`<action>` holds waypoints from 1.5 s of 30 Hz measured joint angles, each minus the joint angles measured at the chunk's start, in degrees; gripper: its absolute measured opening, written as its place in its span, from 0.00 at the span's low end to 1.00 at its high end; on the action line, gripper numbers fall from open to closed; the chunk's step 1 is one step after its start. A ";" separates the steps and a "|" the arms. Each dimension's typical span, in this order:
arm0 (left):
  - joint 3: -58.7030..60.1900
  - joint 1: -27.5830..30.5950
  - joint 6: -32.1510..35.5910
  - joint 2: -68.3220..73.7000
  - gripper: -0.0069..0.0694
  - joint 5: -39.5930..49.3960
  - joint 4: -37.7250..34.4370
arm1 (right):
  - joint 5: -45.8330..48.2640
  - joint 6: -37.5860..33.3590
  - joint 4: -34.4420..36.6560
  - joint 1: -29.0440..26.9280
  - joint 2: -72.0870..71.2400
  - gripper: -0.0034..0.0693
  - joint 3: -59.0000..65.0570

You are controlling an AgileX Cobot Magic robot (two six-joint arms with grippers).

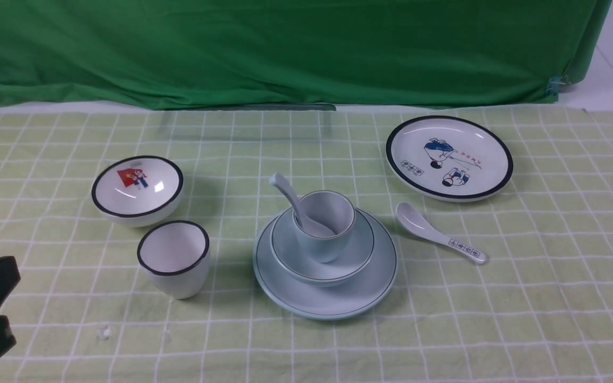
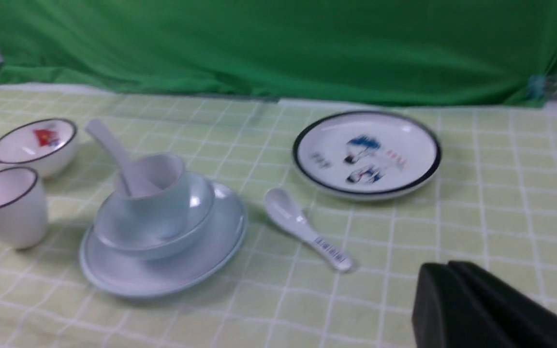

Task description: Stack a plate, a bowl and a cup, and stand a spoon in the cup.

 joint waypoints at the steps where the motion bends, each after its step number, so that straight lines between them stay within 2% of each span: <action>1: 0.00 0.00 0.00 0.00 0.36 0.00 0.02 | -1.87 -1.75 0.20 -2.08 -1.36 0.06 1.55; 2: 0.00 0.00 0.00 0.00 0.36 0.00 0.02 | -2.29 -2.22 0.31 -2.47 -1.59 0.06 1.82; 5: 0.00 0.00 0.00 0.00 0.36 0.00 0.13 | -10.62 -12.41 3.67 -10.55 -5.88 0.06 7.23; 8: 0.00 0.00 0.00 -0.03 0.37 0.00 0.19 | -19.86 -19.67 8.66 -18.80 -6.72 0.06 12.23; 11: 0.00 0.00 0.00 -0.07 0.37 -0.02 0.19 | -25.67 -21.36 14.35 -24.71 -6.75 0.06 16.62; 15: 0.00 0.00 0.00 -0.07 0.37 -0.02 0.19 | -30.93 -22.03 20.40 -29.51 -6.75 0.06 24.16; 17: 0.00 0.00 0.00 -0.07 0.37 -0.02 0.19 | -31.35 -22.08 21.35 -29.82 -6.75 0.06 26.45; 24: 0.00 0.00 0.12 -0.07 0.38 -0.02 0.19 | -23.18 -22.25 22.02 -29.82 -6.75 0.07 27.10; 45: 1.04 -0.06 0.12 -2.26 0.40 -1.17 0.25 | -22.39 -22.25 22.02 -29.82 -6.75 0.10 27.10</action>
